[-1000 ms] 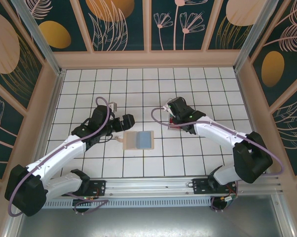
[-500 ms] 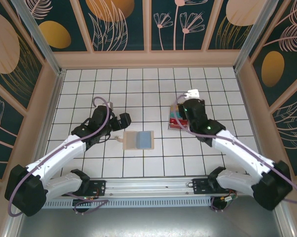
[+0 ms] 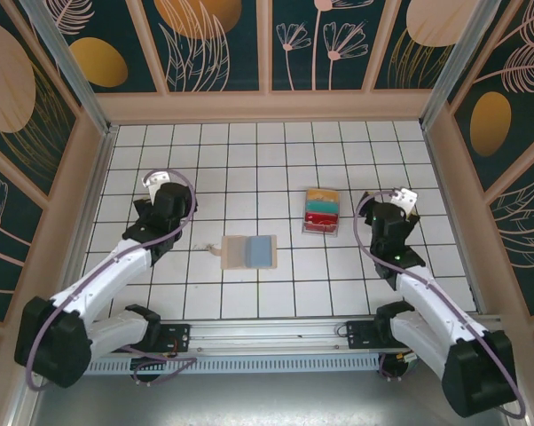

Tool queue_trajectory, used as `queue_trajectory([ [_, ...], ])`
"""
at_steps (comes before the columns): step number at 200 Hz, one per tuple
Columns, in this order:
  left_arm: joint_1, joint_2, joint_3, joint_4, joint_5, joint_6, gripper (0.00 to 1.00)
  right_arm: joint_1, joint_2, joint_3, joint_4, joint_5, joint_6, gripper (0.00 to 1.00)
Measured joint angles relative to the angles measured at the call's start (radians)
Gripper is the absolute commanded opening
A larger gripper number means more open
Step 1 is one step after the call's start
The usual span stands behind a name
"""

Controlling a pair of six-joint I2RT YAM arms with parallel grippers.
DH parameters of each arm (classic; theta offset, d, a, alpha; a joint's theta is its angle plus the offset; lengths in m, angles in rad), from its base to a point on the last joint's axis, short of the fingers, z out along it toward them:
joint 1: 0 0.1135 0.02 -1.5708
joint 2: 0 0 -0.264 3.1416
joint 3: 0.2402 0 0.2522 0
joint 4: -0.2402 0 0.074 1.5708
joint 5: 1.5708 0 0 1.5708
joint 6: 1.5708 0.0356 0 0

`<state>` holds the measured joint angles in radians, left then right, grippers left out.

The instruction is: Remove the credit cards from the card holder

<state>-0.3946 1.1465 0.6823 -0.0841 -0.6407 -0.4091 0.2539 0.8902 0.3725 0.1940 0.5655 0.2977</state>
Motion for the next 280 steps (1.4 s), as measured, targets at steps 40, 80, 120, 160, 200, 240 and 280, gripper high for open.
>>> queue_trajectory([
  [40, 0.192, 0.209, -0.001, 0.120, -0.022, 0.066, 0.99, -0.151, 0.220, -0.043, 0.226, -0.025, -0.040, 0.99],
  [80, 0.293, 0.368, -0.007, 0.287, -0.026, 0.076, 0.99, -0.189, 0.502, -0.008, 0.428, -0.039, -0.119, 0.99],
  [120, 0.306, 0.437, -0.071, 0.584, -0.017, 0.158, 0.99, -0.218, 0.652, 0.051, 0.565, -0.116, -0.165, 0.98],
  [160, 0.357, 0.462, -0.093, 0.729, 0.102, 0.196, 0.99, -0.230, 0.644, 0.005, 0.705, -0.190, -0.186, 0.99],
  [200, 0.360, 0.378, -0.280, 0.942, 0.228, 0.242, 0.99, -0.241, 0.629, -0.056, 0.797, -0.266, -0.208, 0.99],
  [240, 0.360, 0.369, -0.457, 1.213, 0.317, 0.278, 0.99, -0.248, 0.637, -0.134, 0.957, -0.386, -0.246, 0.96],
  [280, 0.360, 0.372, -0.463, 1.314, 0.348, 0.291, 0.99, -0.250, 0.642, -0.154, 1.005, -0.442, -0.267, 0.99],
])
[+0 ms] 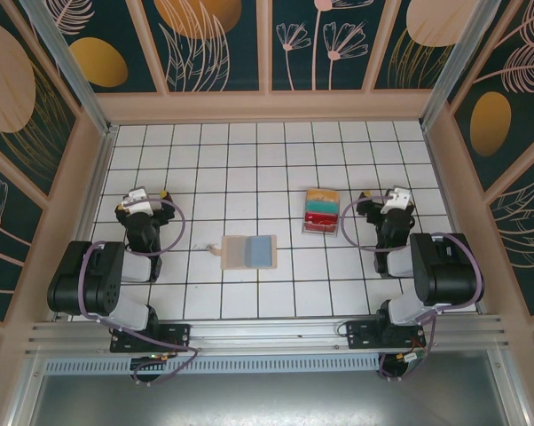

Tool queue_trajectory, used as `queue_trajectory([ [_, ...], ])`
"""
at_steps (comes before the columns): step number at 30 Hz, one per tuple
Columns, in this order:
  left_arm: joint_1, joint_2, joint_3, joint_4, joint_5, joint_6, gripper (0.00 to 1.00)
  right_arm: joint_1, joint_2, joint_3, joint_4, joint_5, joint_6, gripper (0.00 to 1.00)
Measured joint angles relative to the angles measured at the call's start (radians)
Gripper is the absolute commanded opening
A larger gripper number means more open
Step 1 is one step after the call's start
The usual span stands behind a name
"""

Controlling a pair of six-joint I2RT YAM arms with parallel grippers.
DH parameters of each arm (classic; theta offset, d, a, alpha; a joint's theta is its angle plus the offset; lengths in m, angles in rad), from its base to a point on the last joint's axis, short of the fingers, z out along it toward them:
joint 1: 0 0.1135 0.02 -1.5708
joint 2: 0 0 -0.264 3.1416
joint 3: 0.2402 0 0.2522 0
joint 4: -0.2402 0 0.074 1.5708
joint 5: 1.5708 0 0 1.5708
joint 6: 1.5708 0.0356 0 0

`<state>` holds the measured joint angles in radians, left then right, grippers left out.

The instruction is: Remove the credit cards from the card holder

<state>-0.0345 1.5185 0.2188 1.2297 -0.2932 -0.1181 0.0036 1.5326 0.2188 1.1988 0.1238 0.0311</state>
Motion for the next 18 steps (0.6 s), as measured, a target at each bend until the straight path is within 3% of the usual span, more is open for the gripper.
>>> queue_trajectory([
  [18, 0.000, 0.000, 0.000, 0.042, 0.006, 0.010, 0.99, -0.008, 0.000, 0.000, 0.026, -0.026, 0.000, 0.99],
])
